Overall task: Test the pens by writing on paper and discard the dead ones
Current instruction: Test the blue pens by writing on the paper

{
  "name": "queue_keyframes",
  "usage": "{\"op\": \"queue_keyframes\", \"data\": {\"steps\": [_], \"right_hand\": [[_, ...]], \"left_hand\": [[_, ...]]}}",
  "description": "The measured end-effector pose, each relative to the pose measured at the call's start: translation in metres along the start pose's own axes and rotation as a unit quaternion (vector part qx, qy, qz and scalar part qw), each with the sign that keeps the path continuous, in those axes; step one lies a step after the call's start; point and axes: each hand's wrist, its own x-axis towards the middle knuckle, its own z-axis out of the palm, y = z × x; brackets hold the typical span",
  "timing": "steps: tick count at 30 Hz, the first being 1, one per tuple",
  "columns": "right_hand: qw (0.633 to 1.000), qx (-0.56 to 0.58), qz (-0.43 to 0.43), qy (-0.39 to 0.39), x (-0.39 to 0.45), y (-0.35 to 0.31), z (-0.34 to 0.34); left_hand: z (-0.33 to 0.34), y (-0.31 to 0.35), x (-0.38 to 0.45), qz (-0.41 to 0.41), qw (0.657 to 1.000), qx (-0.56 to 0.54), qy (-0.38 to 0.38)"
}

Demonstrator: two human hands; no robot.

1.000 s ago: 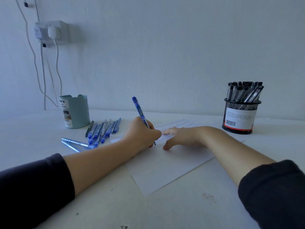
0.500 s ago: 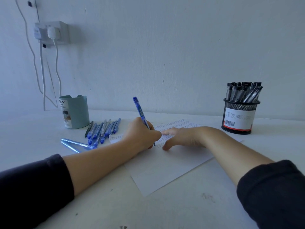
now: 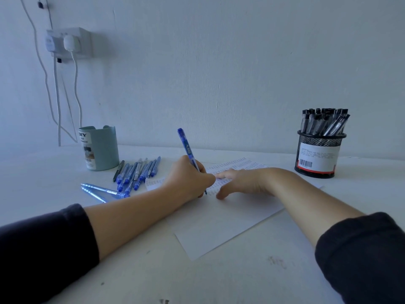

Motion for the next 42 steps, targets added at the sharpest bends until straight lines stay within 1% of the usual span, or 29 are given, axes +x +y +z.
{"op": "queue_keyframes", "data": {"steps": [21,26,28,29,31,33,35,37,39,42], "right_hand": [[1.0,0.008,-0.004,0.002,-0.001,0.0,0.0],[1.0,0.015,-0.01,0.0,-0.003,0.0,0.0],[1.0,0.016,-0.01,0.004,-0.003,-0.001,0.0],[1.0,0.015,-0.011,0.008,-0.003,-0.001,0.0],[1.0,0.018,-0.013,0.012,-0.004,0.001,-0.001],[0.999,0.032,-0.009,0.019,-0.005,0.002,-0.001],[0.998,0.048,-0.008,0.034,-0.004,0.003,-0.001],[0.996,0.063,-0.014,0.055,-0.003,0.003,-0.001],[0.988,0.122,-0.021,0.092,-0.003,0.005,-0.003],[0.966,0.206,-0.023,0.157,-0.005,0.01,-0.009]], "left_hand": [[0.001,-0.001,-0.001,0.017,1.0,0.004,-0.001],[0.001,-0.001,0.001,0.01,1.0,0.009,-0.005],[-0.001,0.0,0.001,-0.003,1.0,-0.026,-0.006],[-0.003,0.0,0.002,-0.019,0.997,-0.075,-0.005],[-0.01,0.001,0.005,-0.059,0.976,-0.21,0.004],[-0.021,0.0,0.013,-0.08,0.95,-0.3,0.031],[-0.033,-0.004,0.023,-0.088,0.939,-0.325,0.066],[-0.043,-0.01,0.031,-0.094,0.936,-0.322,0.107],[-0.048,-0.016,0.036,-0.08,0.937,-0.312,0.136],[-0.049,-0.018,0.039,-0.04,0.939,-0.308,0.148]]}}
